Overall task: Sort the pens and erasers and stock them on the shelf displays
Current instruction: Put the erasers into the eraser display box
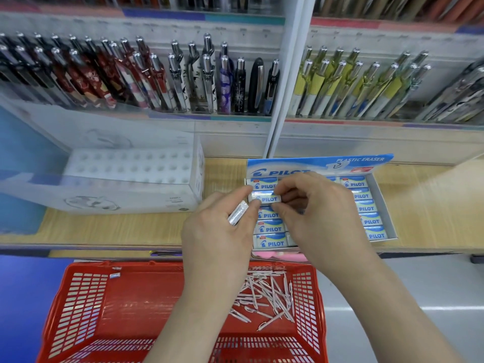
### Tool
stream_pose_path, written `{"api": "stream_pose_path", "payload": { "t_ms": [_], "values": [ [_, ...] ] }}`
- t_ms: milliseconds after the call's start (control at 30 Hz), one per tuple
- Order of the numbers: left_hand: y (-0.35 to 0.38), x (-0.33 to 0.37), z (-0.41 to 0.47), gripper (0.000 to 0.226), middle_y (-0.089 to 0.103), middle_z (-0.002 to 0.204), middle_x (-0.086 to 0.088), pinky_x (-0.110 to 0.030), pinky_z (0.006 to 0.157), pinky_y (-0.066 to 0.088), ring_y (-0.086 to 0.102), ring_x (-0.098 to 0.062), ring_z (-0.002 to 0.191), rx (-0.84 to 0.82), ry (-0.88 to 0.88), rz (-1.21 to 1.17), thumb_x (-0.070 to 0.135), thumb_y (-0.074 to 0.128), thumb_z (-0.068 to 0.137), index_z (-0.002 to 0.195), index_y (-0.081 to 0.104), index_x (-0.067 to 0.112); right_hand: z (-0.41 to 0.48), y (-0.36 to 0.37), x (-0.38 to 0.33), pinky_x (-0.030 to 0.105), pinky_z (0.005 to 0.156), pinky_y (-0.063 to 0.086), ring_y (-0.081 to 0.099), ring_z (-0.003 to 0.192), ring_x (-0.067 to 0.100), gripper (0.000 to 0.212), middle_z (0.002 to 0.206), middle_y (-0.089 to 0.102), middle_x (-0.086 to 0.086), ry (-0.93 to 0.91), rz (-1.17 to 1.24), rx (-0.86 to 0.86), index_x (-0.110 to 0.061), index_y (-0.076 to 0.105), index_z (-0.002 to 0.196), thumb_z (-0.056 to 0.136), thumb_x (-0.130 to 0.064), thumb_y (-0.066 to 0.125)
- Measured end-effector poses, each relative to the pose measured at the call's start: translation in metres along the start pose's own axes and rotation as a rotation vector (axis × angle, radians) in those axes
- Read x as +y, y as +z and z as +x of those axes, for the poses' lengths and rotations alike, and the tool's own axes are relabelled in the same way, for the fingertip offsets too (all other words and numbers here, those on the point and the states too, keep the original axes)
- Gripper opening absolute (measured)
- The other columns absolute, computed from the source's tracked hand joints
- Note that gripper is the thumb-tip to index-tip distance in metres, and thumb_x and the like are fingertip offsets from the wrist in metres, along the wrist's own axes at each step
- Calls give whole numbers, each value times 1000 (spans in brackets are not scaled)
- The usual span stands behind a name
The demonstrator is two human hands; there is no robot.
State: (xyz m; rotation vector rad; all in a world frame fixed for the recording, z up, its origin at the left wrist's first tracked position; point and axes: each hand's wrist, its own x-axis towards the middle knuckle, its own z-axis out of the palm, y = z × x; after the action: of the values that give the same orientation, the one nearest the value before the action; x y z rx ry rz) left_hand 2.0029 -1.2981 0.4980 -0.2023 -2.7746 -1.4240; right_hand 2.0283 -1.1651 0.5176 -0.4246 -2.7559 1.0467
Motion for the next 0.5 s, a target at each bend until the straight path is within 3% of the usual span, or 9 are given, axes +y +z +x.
{"api": "stream_pose_path", "payload": {
  "t_ms": [67,133,200,267,367,433,500],
  "values": [
    [-7,6,-4,27,68,88,17,-7,69,43,60,5,84,-12,-38,-45,44,60,84,105,71,31,-2,-5,-2,26,71,55,62,75,7,20,88,64,-7,1,-12,1,-22,66,90,79,-8,73],
    [-18,16,-9,32,67,73,17,-7,57,42,60,4,64,-54,-130,-205,52,51,82,99,72,35,-6,-15,-5,19,67,53,60,78,6,24,92,62,-10,17,133,-13,-30,64,90,81,-9,71],
    [-28,30,-12,33,60,58,5,-13,42,35,46,-4,45,-167,-304,-493,49,45,87,94,73,33,-13,-26,-14,19,64,52,60,74,5,22,87,63,-8,57,458,-162,-33,68,91,82,-13,70],
    [-35,37,-14,38,53,54,-2,-16,35,26,38,-9,42,-266,-462,-719,42,40,93,88,74,27,-19,-32,-23,31,70,54,62,76,12,24,89,65,-4,49,617,-344,-35,71,99,80,-21,68],
    [-39,41,-14,47,49,48,-4,-14,35,23,37,-13,38,-339,-512,-751,43,40,92,65,66,15,-24,-29,-26,42,70,56,59,78,19,37,97,65,-9,24,587,-423,-38,68,110,78,-21,74],
    [-41,43,-14,45,49,45,-3,-13,33,24,38,-12,36,-383,-492,-742,44,38,92,67,68,20,-24,-28,-27,43,68,54,59,74,22,37,91,66,-12,34,580,-413,-36,70,109,78,-17,77],
    [-44,44,-14,40,52,47,-3,-11,33,25,41,-10,36,-435,-462,-765,42,37,93,81,73,30,-23,-29,-29,41,62,51,60,63,22,31,82,68,-10,29,606,-406,-28,73,100,75,-12,79]
  ]
}}
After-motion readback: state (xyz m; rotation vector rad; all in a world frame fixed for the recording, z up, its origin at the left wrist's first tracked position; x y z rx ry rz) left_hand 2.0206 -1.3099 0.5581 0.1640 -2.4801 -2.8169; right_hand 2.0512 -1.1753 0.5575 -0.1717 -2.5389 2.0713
